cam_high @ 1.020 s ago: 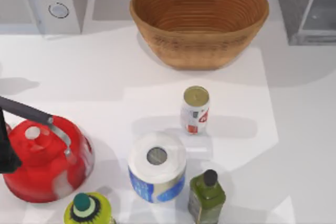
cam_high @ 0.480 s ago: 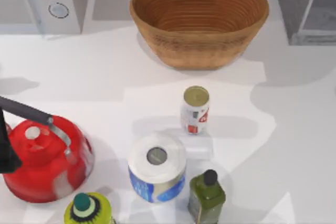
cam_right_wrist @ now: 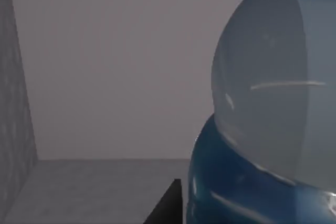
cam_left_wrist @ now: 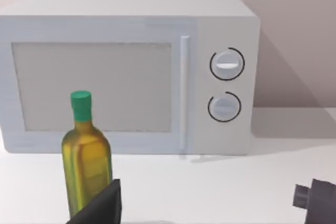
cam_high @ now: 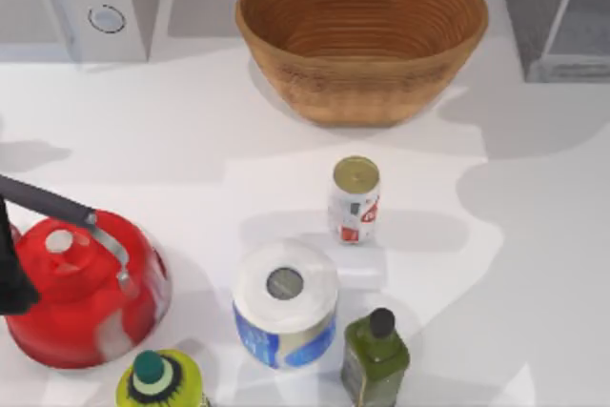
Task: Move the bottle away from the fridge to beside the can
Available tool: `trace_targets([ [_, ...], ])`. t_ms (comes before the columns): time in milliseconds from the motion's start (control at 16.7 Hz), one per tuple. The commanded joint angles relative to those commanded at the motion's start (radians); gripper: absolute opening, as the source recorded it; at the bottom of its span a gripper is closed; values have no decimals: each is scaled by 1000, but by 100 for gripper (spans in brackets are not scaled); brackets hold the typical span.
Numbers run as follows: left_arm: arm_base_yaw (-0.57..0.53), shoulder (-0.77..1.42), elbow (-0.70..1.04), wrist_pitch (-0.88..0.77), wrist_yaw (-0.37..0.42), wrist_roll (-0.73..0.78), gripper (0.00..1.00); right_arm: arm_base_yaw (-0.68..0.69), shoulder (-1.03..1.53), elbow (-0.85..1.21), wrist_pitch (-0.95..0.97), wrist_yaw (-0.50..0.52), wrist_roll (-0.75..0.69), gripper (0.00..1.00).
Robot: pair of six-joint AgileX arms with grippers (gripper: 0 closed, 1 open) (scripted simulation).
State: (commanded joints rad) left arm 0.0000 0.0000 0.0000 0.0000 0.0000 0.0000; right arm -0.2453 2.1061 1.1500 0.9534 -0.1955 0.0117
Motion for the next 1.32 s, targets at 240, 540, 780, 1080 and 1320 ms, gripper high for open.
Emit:
trace_targets([
  [240,0,0,0,0,0,0,100,-32,-132,-236,76,-35,1,0],
  [540,0,0,0,0,0,0,100,-68,-307,-504,176,-81,1,0],
  [780,0,0,0,0,0,0,100,-75,-341,-541,195,-90,0,0],
  [1080,0,0,0,0,0,0,100,-35,-314,-548,224,-53,0,0],
  [1320,0,0,0,0,0,0,100,156,-234,-604,352,133,-5,0],
])
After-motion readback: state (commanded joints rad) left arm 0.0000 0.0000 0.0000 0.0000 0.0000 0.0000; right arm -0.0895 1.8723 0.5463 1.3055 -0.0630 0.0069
